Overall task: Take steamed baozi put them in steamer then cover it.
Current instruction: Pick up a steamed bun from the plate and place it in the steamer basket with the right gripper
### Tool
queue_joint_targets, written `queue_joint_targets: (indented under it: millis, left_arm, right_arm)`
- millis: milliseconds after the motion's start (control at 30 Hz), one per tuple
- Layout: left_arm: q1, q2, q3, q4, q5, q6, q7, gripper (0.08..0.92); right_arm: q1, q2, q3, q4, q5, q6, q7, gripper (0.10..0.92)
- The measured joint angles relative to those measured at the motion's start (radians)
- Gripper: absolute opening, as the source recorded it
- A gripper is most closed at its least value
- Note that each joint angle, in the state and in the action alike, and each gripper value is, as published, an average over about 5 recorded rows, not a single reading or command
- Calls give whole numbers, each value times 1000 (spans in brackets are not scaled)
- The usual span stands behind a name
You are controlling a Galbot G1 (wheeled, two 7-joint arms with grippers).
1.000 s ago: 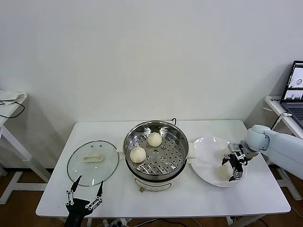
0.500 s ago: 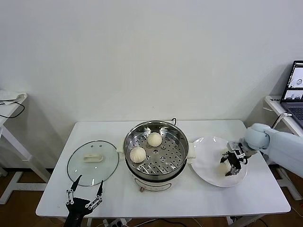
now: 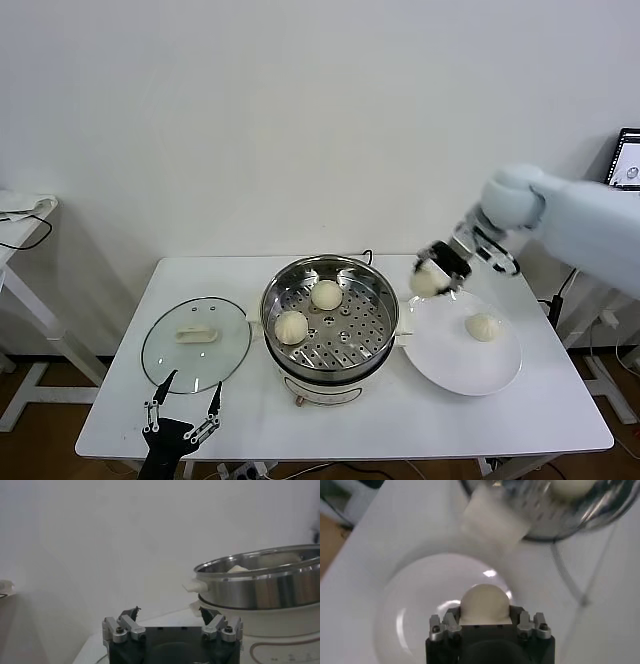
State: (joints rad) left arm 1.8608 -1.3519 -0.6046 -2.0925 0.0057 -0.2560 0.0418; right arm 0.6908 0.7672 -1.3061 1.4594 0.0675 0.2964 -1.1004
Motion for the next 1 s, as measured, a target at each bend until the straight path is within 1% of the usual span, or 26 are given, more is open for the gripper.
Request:
queue_joint_targets:
  millis: [233, 500, 767, 1000]
  left_arm:
    - [2, 2, -1, -4, 0, -3, 0, 823]
    - [4, 3, -6, -7, 0, -9, 0, 823]
    - [0, -1, -6, -7, -2, -11, 0, 823]
    - [-2, -3, -8, -2, -3, -14, 0, 823]
  right_arm:
    - [60, 112, -17, 98, -63, 138, 13, 653]
    - [26, 202, -40, 185, -164, 251, 45, 653]
    - [-40, 254, -52, 203, -266, 335, 78, 653]
    - [-92, 283, -52, 199, -324, 378, 94, 657]
